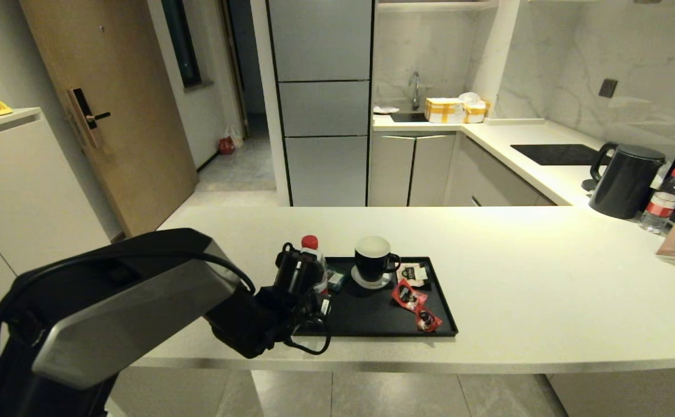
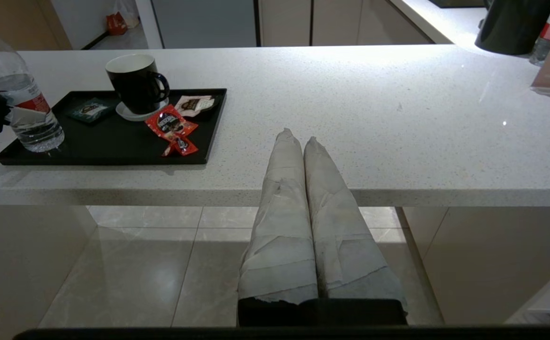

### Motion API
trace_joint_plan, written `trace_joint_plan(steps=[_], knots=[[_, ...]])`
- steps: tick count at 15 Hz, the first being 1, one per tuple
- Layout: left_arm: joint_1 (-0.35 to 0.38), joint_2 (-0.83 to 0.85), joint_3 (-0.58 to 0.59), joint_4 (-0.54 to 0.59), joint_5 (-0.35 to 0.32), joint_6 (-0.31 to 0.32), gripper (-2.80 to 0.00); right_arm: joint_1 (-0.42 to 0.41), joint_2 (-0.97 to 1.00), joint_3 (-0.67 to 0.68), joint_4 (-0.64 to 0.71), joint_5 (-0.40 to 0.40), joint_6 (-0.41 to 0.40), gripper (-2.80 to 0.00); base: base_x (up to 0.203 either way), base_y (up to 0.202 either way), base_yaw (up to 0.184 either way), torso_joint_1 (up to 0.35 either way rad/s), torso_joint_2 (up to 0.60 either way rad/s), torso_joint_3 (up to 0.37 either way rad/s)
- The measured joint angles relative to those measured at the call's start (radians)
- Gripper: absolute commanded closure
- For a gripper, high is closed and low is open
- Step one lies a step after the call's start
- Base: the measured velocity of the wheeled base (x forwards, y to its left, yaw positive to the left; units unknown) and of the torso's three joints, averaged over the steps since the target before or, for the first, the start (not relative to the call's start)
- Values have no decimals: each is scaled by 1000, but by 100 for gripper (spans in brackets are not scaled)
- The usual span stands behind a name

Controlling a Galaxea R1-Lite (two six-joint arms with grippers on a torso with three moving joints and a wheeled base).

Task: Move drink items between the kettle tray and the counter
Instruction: Return the bottled water to its original position

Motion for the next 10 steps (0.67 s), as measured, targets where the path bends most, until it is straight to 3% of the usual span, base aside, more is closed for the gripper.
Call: trace_joint_plan(steps=[6, 10], knots=[[-3, -31, 34, -3, 1, -4, -280, 1, 0, 0, 0, 0, 0, 0, 0, 0, 0, 0, 0, 0], [-19, -190, 198, -29, 0, -12, -280, 0, 0, 0, 0, 0, 0, 0, 0, 0, 0, 0, 0, 0]])
